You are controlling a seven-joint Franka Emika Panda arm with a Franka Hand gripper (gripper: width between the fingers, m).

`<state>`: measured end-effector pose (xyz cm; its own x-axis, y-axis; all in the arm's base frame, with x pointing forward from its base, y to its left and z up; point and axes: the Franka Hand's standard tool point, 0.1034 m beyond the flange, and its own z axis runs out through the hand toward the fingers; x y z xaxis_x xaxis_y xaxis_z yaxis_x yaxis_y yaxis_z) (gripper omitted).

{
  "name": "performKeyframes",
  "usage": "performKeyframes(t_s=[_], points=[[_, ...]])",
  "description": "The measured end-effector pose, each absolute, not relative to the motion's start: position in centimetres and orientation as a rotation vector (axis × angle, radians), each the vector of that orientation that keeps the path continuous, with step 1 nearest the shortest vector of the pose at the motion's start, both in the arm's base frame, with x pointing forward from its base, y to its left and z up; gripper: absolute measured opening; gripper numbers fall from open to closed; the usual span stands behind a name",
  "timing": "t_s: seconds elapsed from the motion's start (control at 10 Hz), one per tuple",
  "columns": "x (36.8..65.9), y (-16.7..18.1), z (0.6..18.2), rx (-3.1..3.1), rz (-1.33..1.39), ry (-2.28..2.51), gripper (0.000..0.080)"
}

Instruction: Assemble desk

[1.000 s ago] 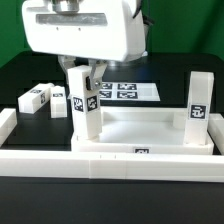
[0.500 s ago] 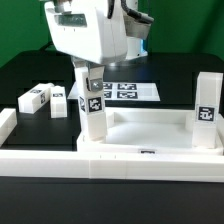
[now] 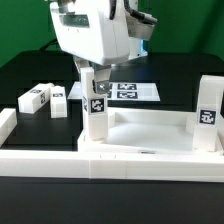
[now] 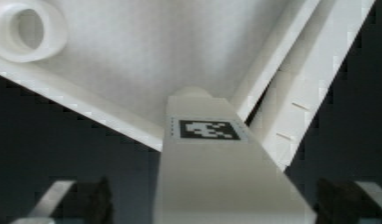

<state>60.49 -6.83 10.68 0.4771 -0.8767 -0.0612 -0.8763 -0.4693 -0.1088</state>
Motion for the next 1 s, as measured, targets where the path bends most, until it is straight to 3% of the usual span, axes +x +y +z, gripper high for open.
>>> performKeyframes(t_s=[0.6,1.0], points=[[60.58,-6.92,10.63,-2.884,-0.054,0.911,0.0649],[60.76,-6.82,10.79,-3.112,-0.072,0.202,0.0649]])
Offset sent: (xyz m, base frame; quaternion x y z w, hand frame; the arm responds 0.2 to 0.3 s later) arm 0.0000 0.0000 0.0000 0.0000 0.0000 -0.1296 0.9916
